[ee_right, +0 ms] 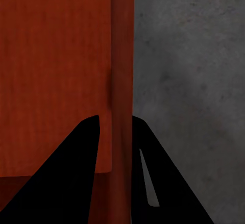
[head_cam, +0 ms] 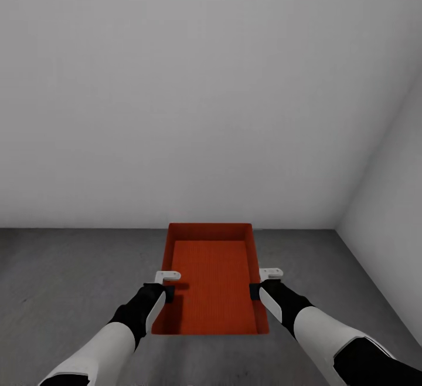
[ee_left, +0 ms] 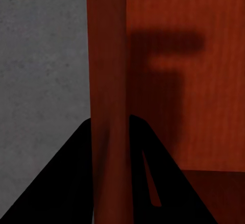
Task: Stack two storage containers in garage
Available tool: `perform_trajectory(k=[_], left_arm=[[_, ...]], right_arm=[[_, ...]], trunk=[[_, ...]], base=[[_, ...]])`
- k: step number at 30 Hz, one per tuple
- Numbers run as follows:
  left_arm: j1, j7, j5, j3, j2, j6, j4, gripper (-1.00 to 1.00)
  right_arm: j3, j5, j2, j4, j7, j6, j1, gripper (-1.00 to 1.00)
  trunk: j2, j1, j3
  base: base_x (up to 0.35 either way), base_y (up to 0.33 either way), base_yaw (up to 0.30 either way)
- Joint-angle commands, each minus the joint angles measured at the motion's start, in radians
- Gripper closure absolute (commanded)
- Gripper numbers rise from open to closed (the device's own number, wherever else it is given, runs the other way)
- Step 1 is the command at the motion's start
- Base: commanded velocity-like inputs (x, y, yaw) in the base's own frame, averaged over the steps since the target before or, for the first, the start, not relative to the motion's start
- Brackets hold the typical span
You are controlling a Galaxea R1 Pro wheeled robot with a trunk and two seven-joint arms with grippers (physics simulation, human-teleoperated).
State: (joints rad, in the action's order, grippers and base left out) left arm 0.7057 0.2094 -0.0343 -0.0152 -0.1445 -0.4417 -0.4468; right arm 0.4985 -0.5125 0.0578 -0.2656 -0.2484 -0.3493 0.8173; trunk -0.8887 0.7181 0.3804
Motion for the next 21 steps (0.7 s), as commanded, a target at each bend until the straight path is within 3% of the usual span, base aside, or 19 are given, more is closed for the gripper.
perform_trajectory(k=[1,21], left_arm=[[0.000,0.007,-0.009,0.017,0.011,-0.069,0.043,1.00],[0.000,0.006,-0.009,0.017,0.011,-0.069,0.043,1.00]], right_arm=[[0.038,-0.021,-0.001,-0.006,-0.006,0.000,0.002,1.00],[0.038,-0.021,-0.001,-0.006,-0.006,0.000,0.002,1.00]], trunk=[[-0.008,0.004,0.006],[-0.148,0.081,0.101]], base=[[0.000,0.000,0.000],[0.000,0.000,0.000]])
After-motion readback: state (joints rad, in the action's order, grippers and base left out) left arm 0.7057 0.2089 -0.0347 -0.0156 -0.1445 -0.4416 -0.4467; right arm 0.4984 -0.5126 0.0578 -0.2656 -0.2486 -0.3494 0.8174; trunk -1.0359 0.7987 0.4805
